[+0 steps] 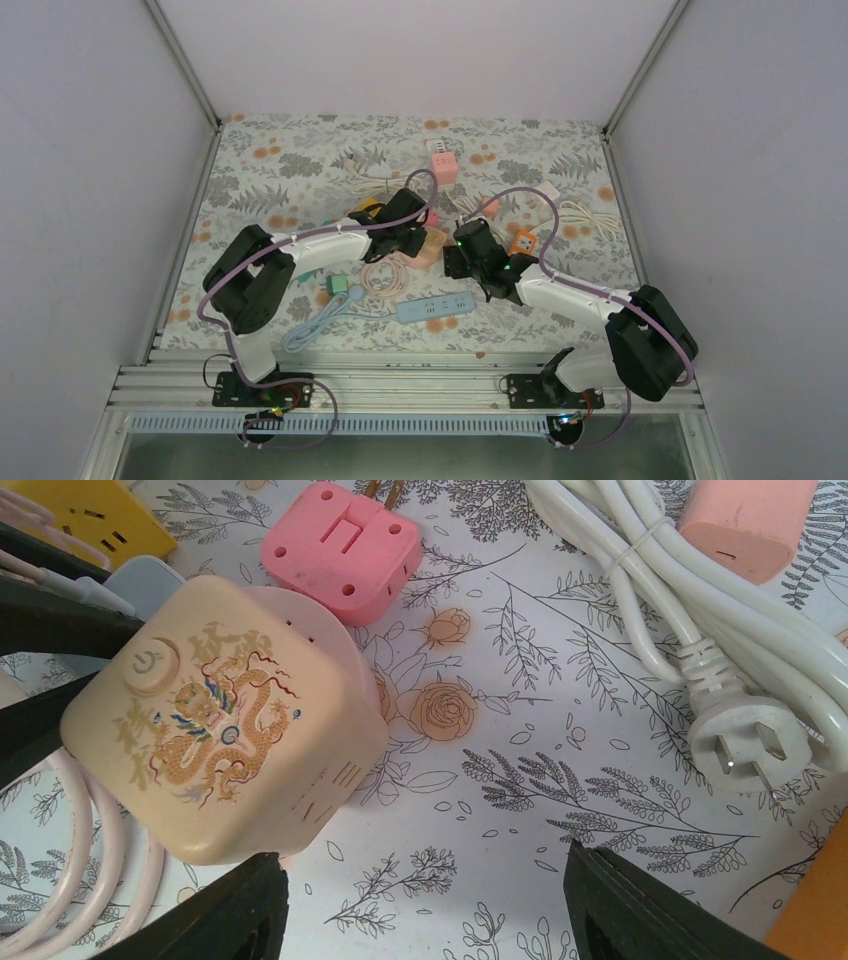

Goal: Insert the plug

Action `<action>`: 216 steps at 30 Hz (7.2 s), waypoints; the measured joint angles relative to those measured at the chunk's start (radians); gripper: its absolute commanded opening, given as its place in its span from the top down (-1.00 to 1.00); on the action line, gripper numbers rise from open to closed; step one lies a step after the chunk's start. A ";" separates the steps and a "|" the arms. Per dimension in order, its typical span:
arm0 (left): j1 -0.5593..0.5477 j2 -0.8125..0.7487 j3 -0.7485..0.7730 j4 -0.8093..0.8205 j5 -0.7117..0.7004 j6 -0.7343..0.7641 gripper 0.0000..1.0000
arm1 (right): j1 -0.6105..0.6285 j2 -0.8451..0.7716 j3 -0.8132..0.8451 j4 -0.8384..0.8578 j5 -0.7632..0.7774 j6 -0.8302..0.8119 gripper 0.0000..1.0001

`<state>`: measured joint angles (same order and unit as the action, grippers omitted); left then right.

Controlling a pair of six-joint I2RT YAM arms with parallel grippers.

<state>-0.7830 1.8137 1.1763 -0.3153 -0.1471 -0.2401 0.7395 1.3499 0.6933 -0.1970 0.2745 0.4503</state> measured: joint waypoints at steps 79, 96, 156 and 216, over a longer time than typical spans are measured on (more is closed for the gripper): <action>0.032 -0.541 -0.144 -0.008 -0.018 -0.130 -0.84 | -0.351 0.155 0.325 -0.057 -0.019 0.029 -0.55; 0.113 -0.615 -0.256 0.157 0.048 -0.086 -1.00 | -0.492 0.589 0.576 -0.095 -0.180 -0.024 -0.38; -0.128 -0.410 -0.449 0.891 -0.061 0.040 -0.89 | -0.261 -0.159 -0.074 0.594 -0.680 1.072 0.07; 0.350 -0.394 0.093 -0.378 0.113 0.578 0.75 | -0.297 -0.417 -0.045 0.201 -0.534 0.562 -0.76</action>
<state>-0.4332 1.4193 1.2690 -0.6933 -0.0338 0.3374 0.4423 0.9333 0.6487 0.0036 -0.2592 1.0126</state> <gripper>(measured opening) 0.298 0.879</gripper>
